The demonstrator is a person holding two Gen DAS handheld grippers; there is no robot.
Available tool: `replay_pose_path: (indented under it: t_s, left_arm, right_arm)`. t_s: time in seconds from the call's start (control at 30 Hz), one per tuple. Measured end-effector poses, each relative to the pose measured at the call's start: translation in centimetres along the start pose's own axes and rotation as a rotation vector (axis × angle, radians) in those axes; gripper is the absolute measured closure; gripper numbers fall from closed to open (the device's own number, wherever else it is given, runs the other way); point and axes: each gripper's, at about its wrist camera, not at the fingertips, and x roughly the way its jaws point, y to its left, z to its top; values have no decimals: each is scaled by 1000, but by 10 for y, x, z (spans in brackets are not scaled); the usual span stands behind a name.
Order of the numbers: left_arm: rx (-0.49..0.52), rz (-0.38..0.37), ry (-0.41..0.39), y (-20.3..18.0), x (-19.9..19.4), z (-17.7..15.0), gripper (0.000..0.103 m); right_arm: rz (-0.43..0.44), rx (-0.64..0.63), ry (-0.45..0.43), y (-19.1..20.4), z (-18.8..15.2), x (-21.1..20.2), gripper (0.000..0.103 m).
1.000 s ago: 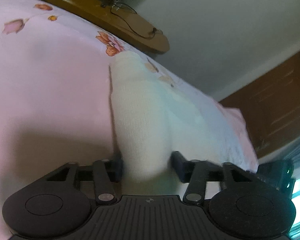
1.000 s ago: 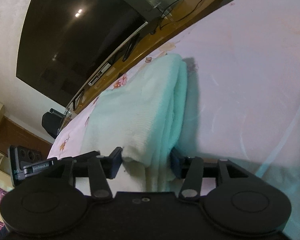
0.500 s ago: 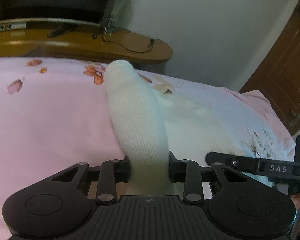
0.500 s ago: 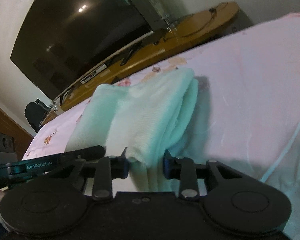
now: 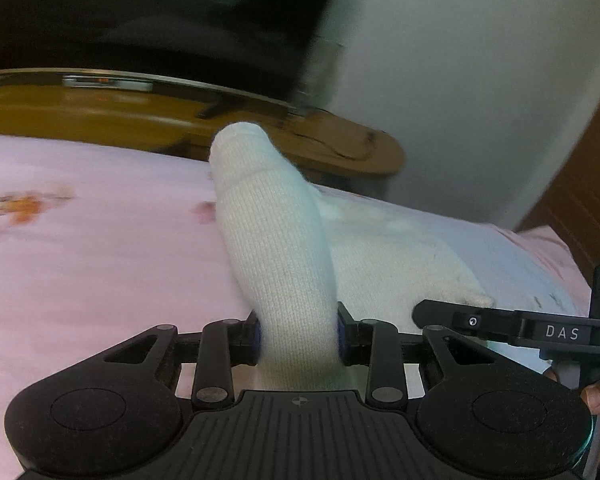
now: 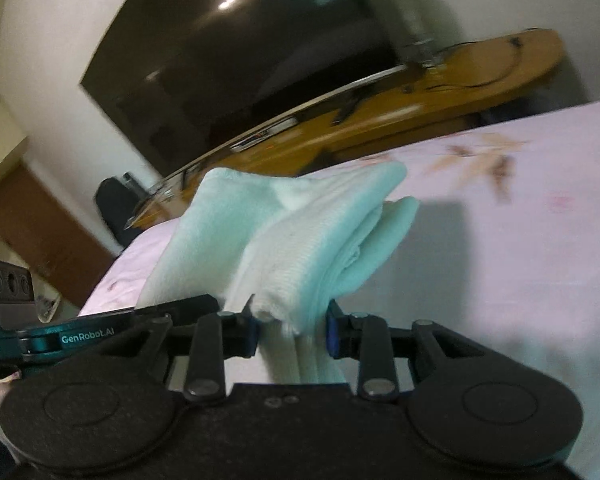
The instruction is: Fold small clothes
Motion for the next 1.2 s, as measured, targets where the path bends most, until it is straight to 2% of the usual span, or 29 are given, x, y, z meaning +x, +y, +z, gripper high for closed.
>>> replay_pose_path:
  t_s: [0.13, 0.27, 0.3, 0.33, 0.37, 0.4, 0.5, 0.57, 0.6, 0.67, 0.77, 0.87, 0.9, 0.93, 0.97, 1.0, 1.07, 1.1, 1.13, 1.2]
  left_arm:
    - [-48, 64, 19, 58, -30, -8, 70]
    - [-127, 125, 97, 117, -36, -32, 69]
    - [-147, 140, 142, 131, -31, -43, 63]
    - [-164, 150, 158, 142, -28, -54, 49]
    - [-177, 159, 131, 146, -31, -62, 34]
    - [-180, 150, 113, 151, -35, -66, 33]
    - [-179, 136, 80, 152, -41, -66, 33]
    - [-187, 140, 39, 156, -41, -60, 33]
    - [-211, 134, 15, 162, -40, -57, 33]
    - [-263, 126, -12, 173, -37, -53, 33]
    - [-326, 95, -35, 185, -28, -47, 33]
    - [-374, 57, -22, 195, -9, -46, 33]
    - [-377, 48, -23, 195, -5, -48, 33]
    - [-365, 47, -31, 193, -2, -48, 33]
    - [-342, 48, -41, 190, 0, -48, 34]
    - [-297, 51, -67, 182, -1, -47, 38]
    - [-205, 82, -94, 169, 0, -46, 38]
    - [-160, 115, -79, 164, 6, -45, 38]
    - [-129, 141, -63, 161, 12, -45, 37]
    - [-131, 155, -66, 159, 12, -46, 32]
  right_arm:
    - [74, -15, 47, 47, -9, 41, 72]
    - [113, -5, 148, 81, -27, 95, 72]
    - [118, -2, 180, 85, -34, 109, 72]
    - [118, -3, 213, 89, -42, 122, 72]
    - [92, -8, 261, 90, -54, 139, 71]
    - [71, -4, 273, 88, -64, 147, 67]
    - [126, 61, 233, 73, -67, 139, 60]
    - [128, 47, 206, 70, -61, 128, 55]
    - [125, 44, 180, 67, -56, 122, 51]
    - [141, 73, 158, 61, -44, 123, 50]
    - [119, 81, 145, 57, -28, 137, 50]
    - [39, 58, 169, 55, -22, 161, 45]
    - [50, 51, 163, 54, -22, 164, 45]
    - [54, 31, 154, 56, -21, 167, 50]
    - [54, -8, 139, 60, -21, 168, 64]
    - [70, -66, 112, 65, -21, 166, 84]
    - [81, -260, 0, 84, -25, 152, 85]
    - [63, -352, -33, 90, -26, 149, 85]
    - [29, -421, -45, 93, -30, 149, 85]
    - [-44, -406, 24, 84, -30, 166, 84]
